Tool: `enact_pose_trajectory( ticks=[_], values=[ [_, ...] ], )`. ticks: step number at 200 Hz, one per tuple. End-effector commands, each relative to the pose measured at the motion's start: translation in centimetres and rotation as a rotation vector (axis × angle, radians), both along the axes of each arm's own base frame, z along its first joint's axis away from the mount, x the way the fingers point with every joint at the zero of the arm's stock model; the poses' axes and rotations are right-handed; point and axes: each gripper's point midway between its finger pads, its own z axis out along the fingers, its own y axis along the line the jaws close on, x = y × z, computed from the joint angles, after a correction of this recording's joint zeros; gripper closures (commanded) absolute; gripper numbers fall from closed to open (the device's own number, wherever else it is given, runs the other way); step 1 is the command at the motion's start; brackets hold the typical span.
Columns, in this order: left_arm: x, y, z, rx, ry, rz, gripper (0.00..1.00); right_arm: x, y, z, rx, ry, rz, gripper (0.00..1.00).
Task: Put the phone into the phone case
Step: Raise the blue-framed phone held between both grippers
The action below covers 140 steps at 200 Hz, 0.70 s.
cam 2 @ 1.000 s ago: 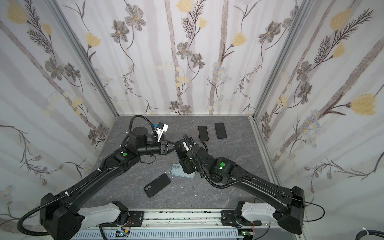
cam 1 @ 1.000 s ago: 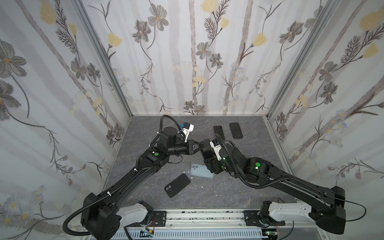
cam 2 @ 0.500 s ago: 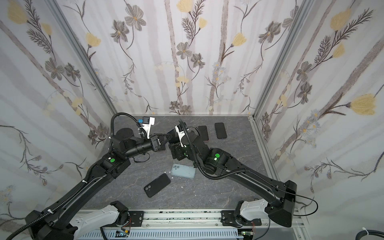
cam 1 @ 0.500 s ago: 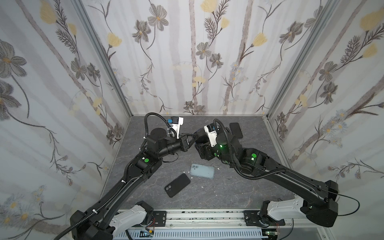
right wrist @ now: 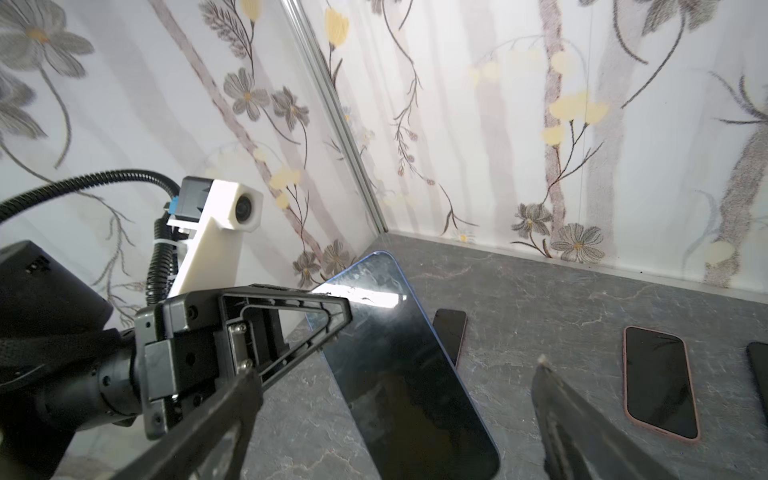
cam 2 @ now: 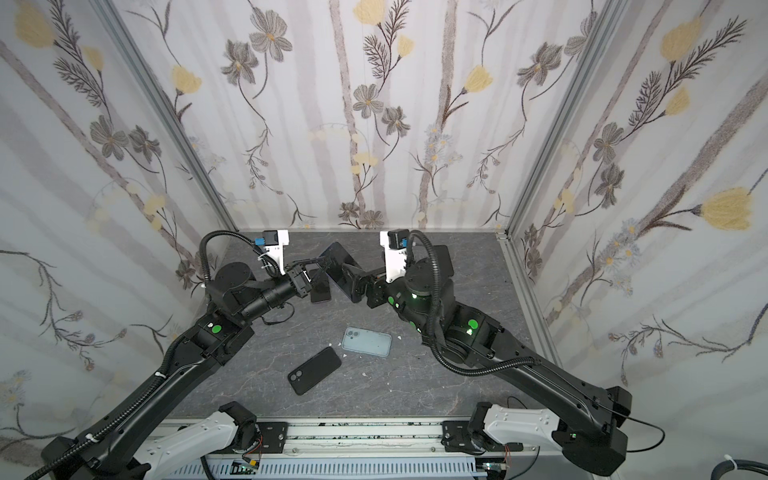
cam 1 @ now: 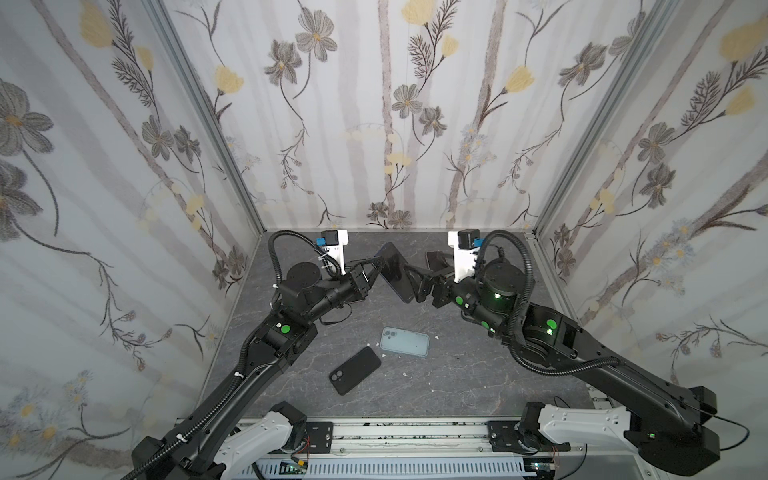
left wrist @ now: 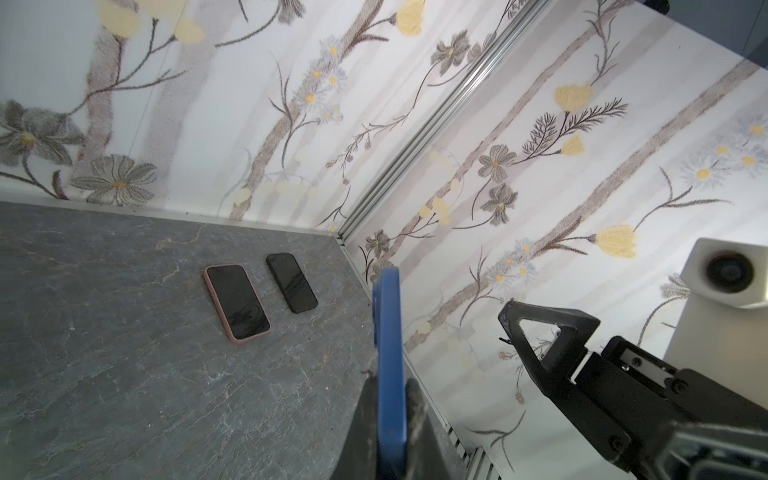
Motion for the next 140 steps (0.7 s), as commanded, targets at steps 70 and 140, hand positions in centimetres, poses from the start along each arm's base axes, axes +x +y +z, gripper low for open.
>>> enact_pose_trajectory(
  ticks=[70,140],
  values=[
    [-4.4,3.8,9.3,-0.325,-0.316,0.008,1.00,-3.8,-5.3,2.9,0.473,-0.088,0.140,0.27],
    [-6.7,4.1,10.3,-0.472,-0.359,-0.097,1.00,-3.5,0.9,2.7,0.520,-0.043,0.373,0.22]
  ],
)
